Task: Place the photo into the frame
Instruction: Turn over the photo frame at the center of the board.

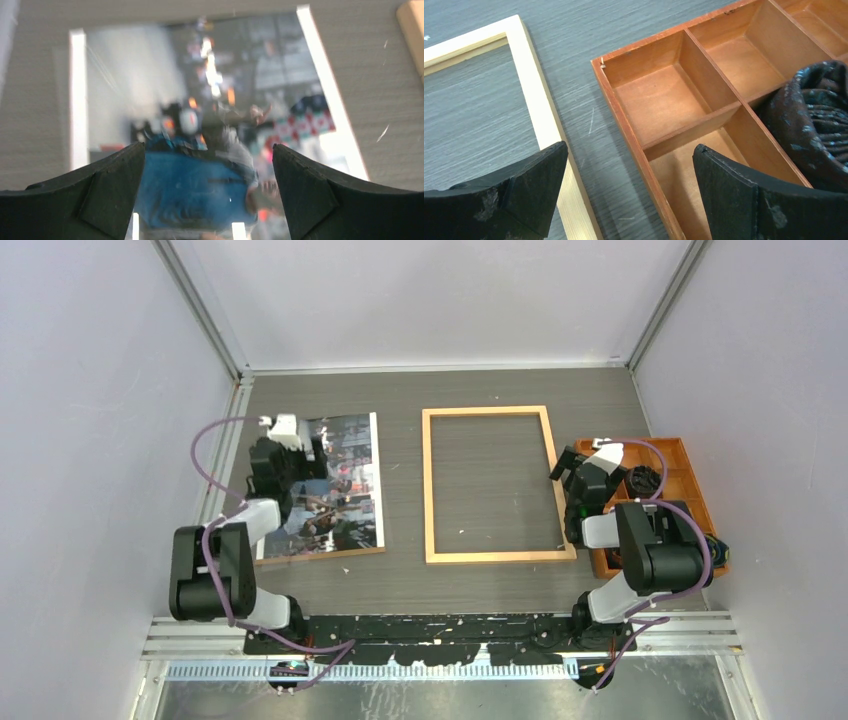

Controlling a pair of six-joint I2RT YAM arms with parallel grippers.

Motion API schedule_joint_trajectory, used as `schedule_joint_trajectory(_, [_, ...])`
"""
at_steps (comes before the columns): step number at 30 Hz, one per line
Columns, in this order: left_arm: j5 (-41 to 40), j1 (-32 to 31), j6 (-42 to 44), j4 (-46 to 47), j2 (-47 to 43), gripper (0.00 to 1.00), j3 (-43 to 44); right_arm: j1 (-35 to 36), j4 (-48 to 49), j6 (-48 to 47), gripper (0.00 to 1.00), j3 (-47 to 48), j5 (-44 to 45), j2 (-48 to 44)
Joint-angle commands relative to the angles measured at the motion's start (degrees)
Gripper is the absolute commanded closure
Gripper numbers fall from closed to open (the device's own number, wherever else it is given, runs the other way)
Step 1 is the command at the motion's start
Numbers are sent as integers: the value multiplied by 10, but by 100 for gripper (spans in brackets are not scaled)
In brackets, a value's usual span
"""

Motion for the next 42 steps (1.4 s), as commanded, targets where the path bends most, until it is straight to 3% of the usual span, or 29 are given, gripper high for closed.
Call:
schedule_joint_trajectory(1, [10, 6, 32, -221, -50, 0, 116, 9, -75, 8, 0, 31, 50, -63])
schedule_joint_trajectory(3, [9, 8, 41, -283, -52, 0, 151, 20, -238, 14, 0, 103, 43, -120])
schedule_joint_trajectory(5, [18, 11, 42, -343, -46, 0, 186, 20, -420, 120, 0, 188, 61, -150])
schedule_joint_trajectory(8, [25, 12, 37, -433, -28, 0, 244, 20, -557, 201, 0, 294, 9, -143])
schedule_joint_trajectory(11, [56, 21, 45, -535, -3, 2, 308, 16, -595, 280, 0, 344, -120, -104])
schedule_joint_trajectory(15, [85, 48, 37, -608, 22, 5, 374, 5, -572, 372, 0, 426, -428, -14])
schedule_joint_trajectory(17, [101, 62, 29, -627, 29, 6, 394, 18, -551, 403, 0, 458, -472, 37])
schedule_joint_trajectory(19, [104, 71, 26, -641, 32, 7, 408, 81, -654, 359, 0, 525, -398, 63])
schedule_joint_trajectory(21, [102, 76, 26, -648, 29, 7, 413, 164, -754, 282, 0, 605, -235, 69])
schedule_joint_trajectory(22, [101, 77, 28, -647, 27, 7, 412, 201, -773, 258, 0, 625, -155, 70])
schedule_joint_trajectory(24, [101, 78, 33, -644, 22, 7, 405, 247, -767, 228, 0, 646, -84, 73])
schedule_joint_trajectory(26, [102, 79, 36, -642, 19, 7, 399, 250, -760, 253, 0, 660, -96, 92])
schedule_joint_trajectory(28, [106, 78, 38, -643, 20, 8, 396, 228, -780, 240, 0, 693, -234, 125])
schedule_joint_trajectory(30, [109, 78, 37, -642, 22, 8, 393, 234, -793, 239, 0, 721, -276, 154])
schedule_joint_trajectory(35, [118, 78, 31, -643, 36, 8, 393, 363, -893, 180, 0, 801, -54, 232])
schedule_joint_trajectory(42, [137, 78, 32, -665, 49, 8, 401, 421, -952, 239, 0, 827, 64, 304])
